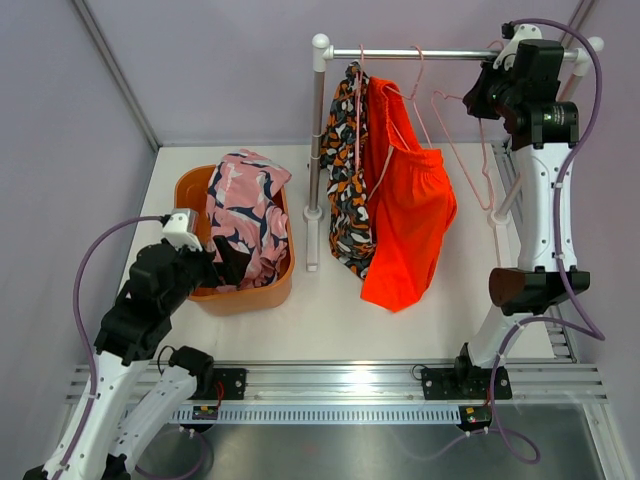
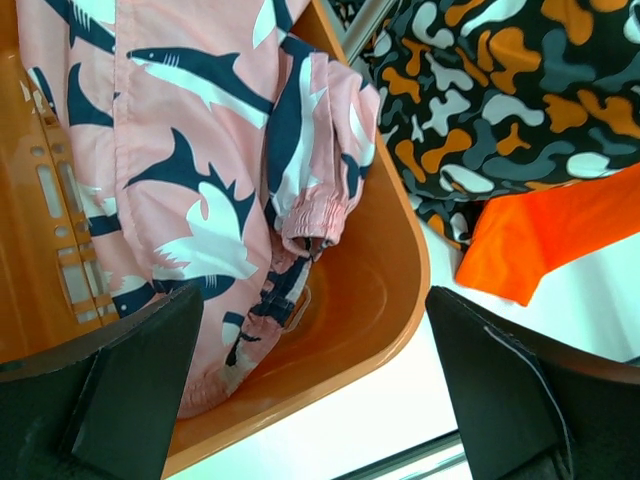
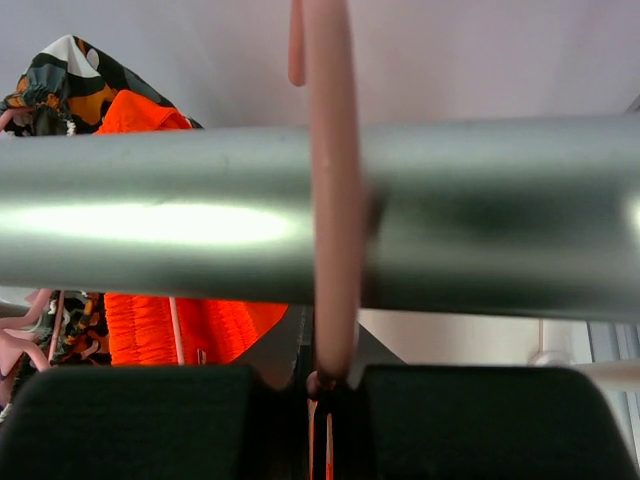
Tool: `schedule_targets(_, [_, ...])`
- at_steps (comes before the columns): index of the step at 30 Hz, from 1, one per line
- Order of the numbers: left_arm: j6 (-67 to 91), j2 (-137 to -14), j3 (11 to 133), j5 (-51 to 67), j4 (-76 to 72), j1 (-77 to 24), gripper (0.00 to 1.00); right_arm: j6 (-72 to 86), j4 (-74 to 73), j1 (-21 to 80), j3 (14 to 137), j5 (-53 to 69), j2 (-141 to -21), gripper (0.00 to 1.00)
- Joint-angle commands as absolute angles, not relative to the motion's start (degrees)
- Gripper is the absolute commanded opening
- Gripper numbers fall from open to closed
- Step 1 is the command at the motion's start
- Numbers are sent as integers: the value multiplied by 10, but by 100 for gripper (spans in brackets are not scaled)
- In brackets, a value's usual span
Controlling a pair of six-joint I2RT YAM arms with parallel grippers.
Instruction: Remove the shorts from the hanger
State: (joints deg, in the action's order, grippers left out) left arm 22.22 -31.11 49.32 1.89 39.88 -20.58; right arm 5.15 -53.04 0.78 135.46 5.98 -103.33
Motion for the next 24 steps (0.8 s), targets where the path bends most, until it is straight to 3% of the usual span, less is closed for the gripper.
schedule_targets(1, [186,-305,491,17,407,-208,99,60,-540,4,1361,21,-1003,0])
schedule_targets(8, [180,-300,490,19,410,-208,99,54,-532,4,1282,-29,-953,8])
schedule_targets(12, [183,-297,483,21,403,-208,99,54,-533,5,1267,-33,-938,19])
schedule_targets(13, [184,-294,480,21,402,-208,99,56,-530,4,1260,-34,-929,28])
schedule_targets(16, [185,-287,474,19,397,-208,99,60,-528,4,1259,-40,-917,39])
schedule_targets(24, [189,-258,457,11,385,-208,99,80,-558,4,1252,-77,-875,51])
